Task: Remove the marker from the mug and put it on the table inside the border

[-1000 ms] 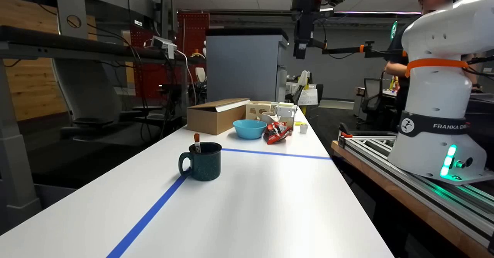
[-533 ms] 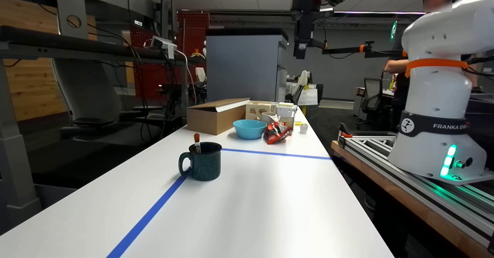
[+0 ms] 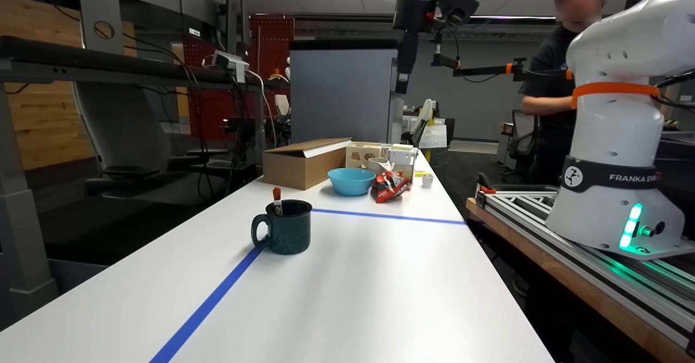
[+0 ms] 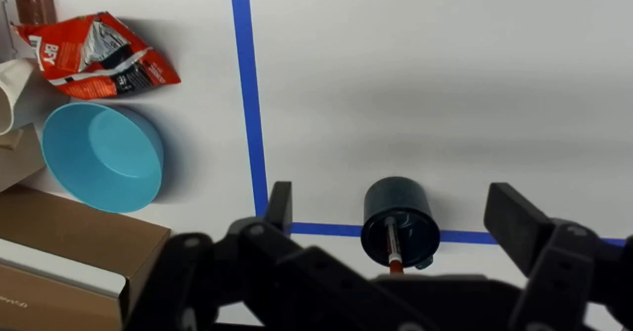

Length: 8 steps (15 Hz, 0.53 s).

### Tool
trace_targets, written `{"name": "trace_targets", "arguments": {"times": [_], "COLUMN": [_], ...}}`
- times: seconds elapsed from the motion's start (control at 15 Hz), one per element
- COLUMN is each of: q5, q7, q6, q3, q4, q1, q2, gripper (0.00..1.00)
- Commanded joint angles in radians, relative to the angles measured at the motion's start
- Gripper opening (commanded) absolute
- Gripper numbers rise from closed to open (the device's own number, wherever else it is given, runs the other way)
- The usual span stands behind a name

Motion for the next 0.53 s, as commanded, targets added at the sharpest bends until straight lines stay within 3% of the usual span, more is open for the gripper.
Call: {"name": "trace_targets", "arguments": {"times": [0.0,0.47], "q5": [-0.031,-0.034], "q7": [-0.018,-0.005], "q6": [0.206,0.576], "q3": [-0.039,-0.034], "q4": [0.024,0.020], "q1": [-0.029,-0.051], "q2": [0.139,0.396], "gripper": [1.00,1.00]}}
